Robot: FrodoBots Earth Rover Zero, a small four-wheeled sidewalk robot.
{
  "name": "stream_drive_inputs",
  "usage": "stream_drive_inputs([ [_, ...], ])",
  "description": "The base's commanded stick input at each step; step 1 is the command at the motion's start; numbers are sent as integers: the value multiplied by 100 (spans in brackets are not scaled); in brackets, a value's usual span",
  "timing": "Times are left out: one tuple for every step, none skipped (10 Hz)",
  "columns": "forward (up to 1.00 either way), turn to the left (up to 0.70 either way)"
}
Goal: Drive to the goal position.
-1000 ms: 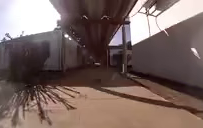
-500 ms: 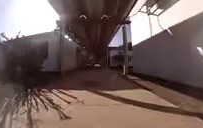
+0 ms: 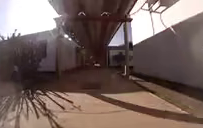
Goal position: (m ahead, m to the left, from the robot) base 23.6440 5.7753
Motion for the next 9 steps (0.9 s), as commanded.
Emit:
stream_drive_inputs([
  [50, 0],
  [50, 0],
  [50, 0],
  [50, 0],
  [50, 0],
  [50, 0],
  [50, 0],
  [50, 0],
  [50, 0],
])
